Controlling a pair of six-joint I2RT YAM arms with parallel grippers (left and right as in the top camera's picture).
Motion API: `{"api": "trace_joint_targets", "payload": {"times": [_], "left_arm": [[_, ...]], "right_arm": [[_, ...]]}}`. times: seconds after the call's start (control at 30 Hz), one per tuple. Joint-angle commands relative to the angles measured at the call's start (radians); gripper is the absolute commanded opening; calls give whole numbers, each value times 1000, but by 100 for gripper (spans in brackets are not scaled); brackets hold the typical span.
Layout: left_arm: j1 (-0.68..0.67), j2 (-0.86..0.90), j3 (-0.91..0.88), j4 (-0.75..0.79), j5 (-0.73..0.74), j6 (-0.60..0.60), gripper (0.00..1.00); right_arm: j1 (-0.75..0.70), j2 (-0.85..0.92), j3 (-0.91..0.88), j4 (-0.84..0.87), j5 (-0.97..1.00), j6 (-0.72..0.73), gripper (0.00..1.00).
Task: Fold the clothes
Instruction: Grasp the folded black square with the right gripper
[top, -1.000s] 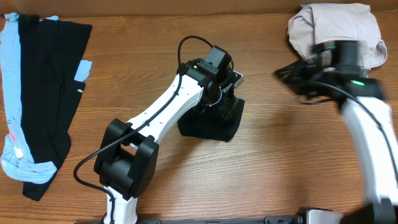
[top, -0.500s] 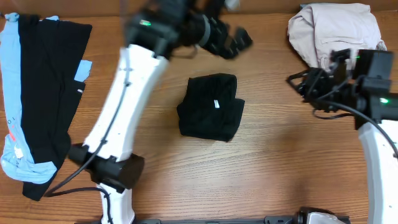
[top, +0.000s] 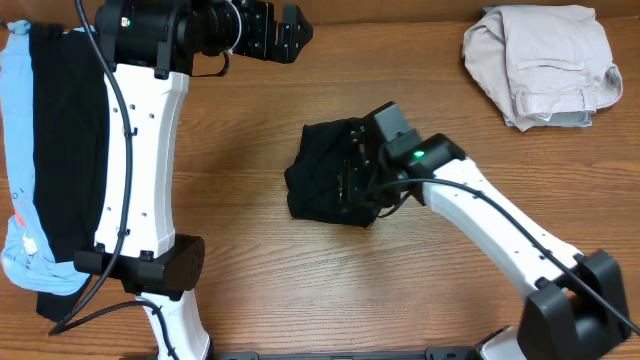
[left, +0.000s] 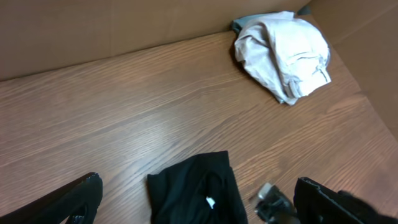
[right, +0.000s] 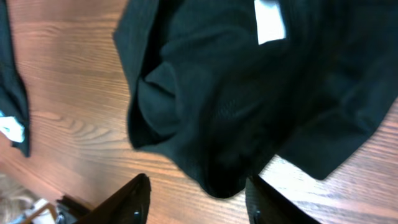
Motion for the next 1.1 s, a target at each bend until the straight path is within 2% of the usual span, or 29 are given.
{"api": "trace_joint_targets", "payload": {"times": [0.0, 0.07, 0.13, 0.2, 0.3, 0.33, 0.5, 0.8, 1.07], "left_arm": [[2, 0, 6, -5, -40, 21, 100], [0, 0, 6, -5, -40, 22, 100], [-1, 0, 6, -5, -40, 29, 100], [-1, 0, 6, -6, -46, 29, 100], [-1, 0, 6, -13, -48, 29, 100], [-1, 0, 6, -16, -48, 29, 100], [-1, 0, 6, -30, -48, 42, 100], [-1, 0, 6, -38, -50, 55, 100], [-1, 1, 6, -58, -123, 74, 100]], "right_arm": [[42, 29, -3, 40, 40, 31, 51], [65, 46, -3, 61, 41, 35, 50], [84, 64, -3, 72, 49, 41, 42], [92, 74, -3, 70, 76, 61, 31], [91, 77, -3, 62, 90, 61, 6], [87, 76, -3, 58, 91, 61, 4], [53, 60, -3, 3, 92, 61, 4], [-47, 18, -3, -198, 127, 82, 4], [-101, 18, -3, -316, 114, 47, 4]]}}
